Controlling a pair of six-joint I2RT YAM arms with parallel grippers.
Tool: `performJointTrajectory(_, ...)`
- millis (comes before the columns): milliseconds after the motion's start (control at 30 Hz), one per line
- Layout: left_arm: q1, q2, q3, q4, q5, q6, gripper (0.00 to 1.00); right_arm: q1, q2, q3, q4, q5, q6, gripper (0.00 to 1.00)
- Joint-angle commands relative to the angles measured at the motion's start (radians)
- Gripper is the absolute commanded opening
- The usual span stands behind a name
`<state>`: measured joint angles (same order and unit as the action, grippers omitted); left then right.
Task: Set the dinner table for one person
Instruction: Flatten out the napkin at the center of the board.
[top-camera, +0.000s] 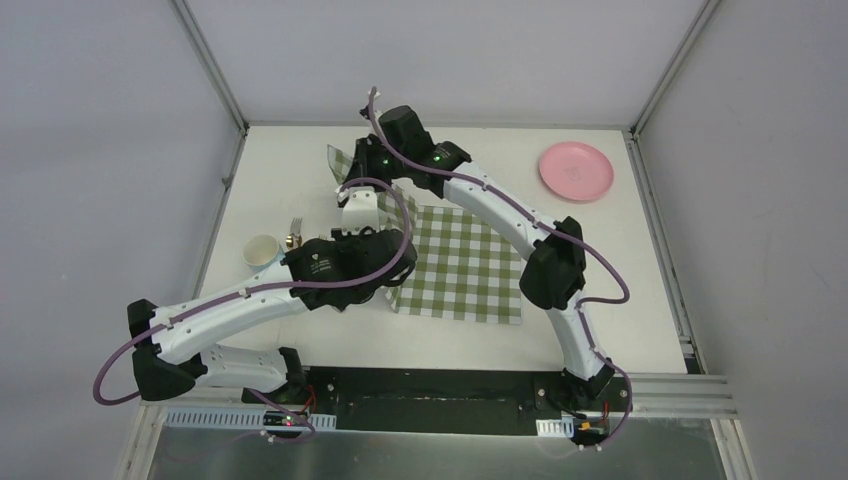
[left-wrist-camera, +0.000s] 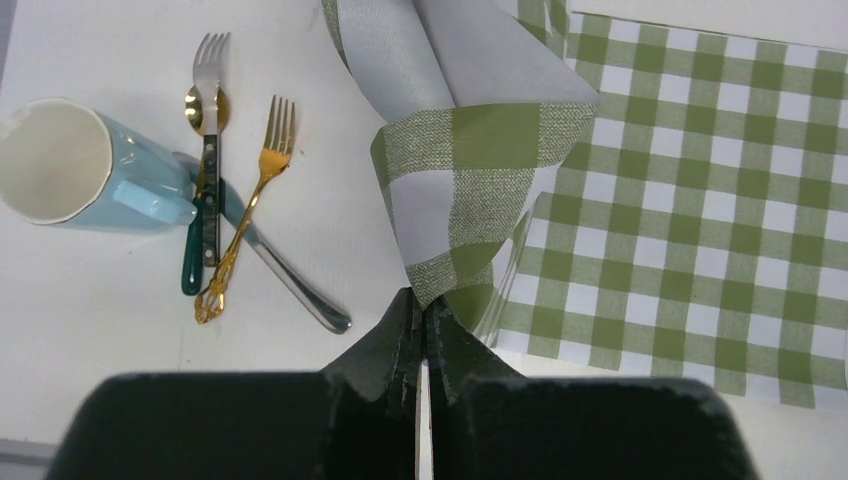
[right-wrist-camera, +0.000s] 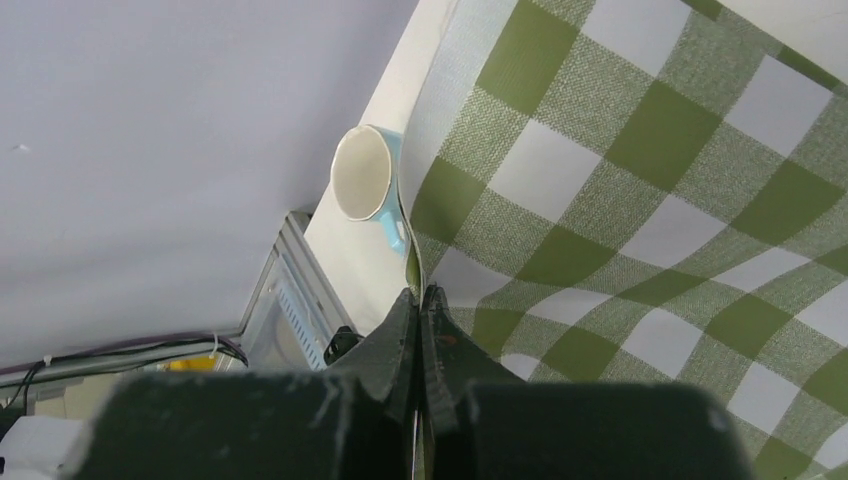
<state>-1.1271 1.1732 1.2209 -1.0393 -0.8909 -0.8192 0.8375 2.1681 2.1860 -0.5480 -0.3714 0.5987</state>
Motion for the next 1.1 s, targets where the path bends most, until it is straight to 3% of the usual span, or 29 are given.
performJointTrajectory(0, -0.002, -0.002, 0.049, -0.131, -0.138, -0.11, 0.0, 0.039, 0.013, 0.084, -0.056, -0.117, -0.024, 0.0)
performJointTrajectory(533, 0.009, -0.015, 0.091, -0.532, -0.271, -0.358, 0.0, 0.073, 0.054, 0.107, -0.027, -0.189, -0.032, 0.0)
performJointTrajectory(1067, 0.009, 0.031, 0.062, -0.524, -0.237, -0.383, 0.0, 0.093, 0.183, 0.181, 0.013, -0.354, -0.017, 0.0)
